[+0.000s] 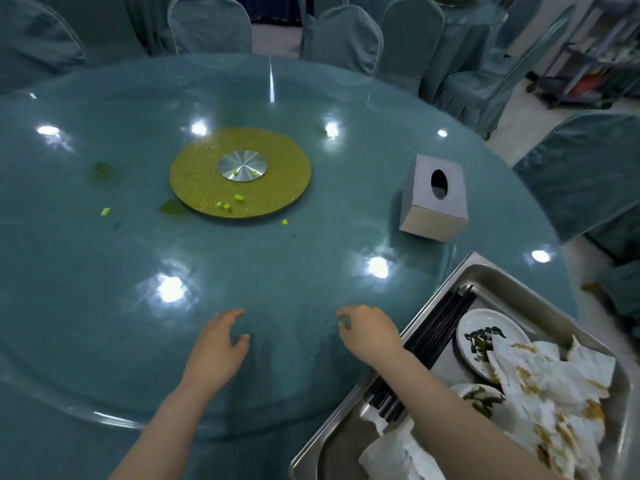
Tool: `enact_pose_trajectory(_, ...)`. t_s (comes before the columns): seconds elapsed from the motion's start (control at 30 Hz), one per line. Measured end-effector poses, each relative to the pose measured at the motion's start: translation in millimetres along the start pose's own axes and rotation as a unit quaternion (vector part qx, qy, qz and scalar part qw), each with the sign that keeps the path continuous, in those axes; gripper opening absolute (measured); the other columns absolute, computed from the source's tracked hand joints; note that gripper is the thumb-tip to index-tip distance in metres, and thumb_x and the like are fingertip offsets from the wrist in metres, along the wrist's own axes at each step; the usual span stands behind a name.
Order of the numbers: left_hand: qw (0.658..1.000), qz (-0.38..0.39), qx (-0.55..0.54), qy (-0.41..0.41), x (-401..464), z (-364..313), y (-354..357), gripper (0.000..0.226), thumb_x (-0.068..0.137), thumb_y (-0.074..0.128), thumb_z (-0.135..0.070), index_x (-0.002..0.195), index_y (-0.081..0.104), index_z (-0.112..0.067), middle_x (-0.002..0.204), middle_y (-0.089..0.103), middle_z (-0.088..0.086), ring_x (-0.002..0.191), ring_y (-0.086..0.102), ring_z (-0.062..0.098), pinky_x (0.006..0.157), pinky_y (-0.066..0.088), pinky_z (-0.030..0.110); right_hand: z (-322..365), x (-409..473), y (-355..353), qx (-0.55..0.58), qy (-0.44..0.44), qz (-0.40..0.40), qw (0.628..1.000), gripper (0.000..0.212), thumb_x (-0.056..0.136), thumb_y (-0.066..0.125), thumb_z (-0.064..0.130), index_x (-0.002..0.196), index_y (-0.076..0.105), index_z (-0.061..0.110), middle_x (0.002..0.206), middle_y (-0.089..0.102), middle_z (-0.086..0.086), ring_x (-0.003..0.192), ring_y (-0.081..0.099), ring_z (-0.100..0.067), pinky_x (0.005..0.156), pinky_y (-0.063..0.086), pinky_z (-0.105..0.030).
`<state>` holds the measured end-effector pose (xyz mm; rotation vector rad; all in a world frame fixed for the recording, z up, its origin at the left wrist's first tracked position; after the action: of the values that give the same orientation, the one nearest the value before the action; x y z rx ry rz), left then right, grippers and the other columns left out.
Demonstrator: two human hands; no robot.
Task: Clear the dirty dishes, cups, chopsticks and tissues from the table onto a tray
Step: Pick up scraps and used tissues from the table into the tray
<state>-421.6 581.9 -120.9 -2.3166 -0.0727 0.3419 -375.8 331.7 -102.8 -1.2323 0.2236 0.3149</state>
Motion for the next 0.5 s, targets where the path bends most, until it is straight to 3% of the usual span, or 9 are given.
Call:
enact_pose_trajectory(0.2, 1.0, -0.001, 0.0, 0.006, 4.5, 3.6, -2.2, 0.049, 0.087, 0.061, -0.01, 0.135, 0.049, -0.011, 0.142, 0.046, 0.008, 0.132, 0.041, 0.022, 0.108, 0.027, 0.028, -18.9, 0.1, -39.2, 0.027, 0.003, -0.13, 0.991, 0.027, 0.092, 0.054, 0.023, 0.116, 0.067, 0.022, 0.124, 0.062, 0.001, 0.12, 0.051, -0.02, 0.096, 0.042, -0.031)
enact_pose_trajectory(0.37, 0.996, 0.042, 0.061, -0.042, 14.9, 13.9, 1.9, 0.068, 0.087, 0.06, -0.019, 0.147, 0.029, -0.011, 0.155, 0.026, 0.009, 0.142, 0.026, 0.024, 0.114, 0.025, 0.038, -43.9, -4.1, -66.1, 0.035, 0.039, -0.228, 0.972, 0.02, 0.088, 0.061, 0.022, 0.105, 0.071, 0.019, 0.11, 0.057, -0.002, 0.107, 0.049, -0.023, 0.093, 0.043, -0.034)
enact_pose_trajectory(0.5, 0.993, 0.028, 0.09, -0.069, 18.6, 17.4, 1.7, 0.078, 0.085, 0.062, -0.026, 0.149, 0.02, -0.012, 0.157, 0.019, 0.009, 0.143, 0.023, 0.026, 0.114, 0.023, 0.042, -63.9, -4.4, -88.8, 0.038, 0.054, -0.292, 0.954, 0.022, 0.085, 0.065, 0.02, 0.105, 0.071, 0.016, 0.109, 0.054, -0.005, 0.108, 0.047, -0.028, 0.095, 0.043, -0.039)
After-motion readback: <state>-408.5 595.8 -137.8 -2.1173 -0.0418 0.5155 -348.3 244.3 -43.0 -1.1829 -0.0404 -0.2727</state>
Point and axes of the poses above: each hand's wrist, its own x-axis towards the middle knuckle, its own y-axis out of the palm, z = x × y, the point moved 4 cm from there along x, towards the middle knuckle
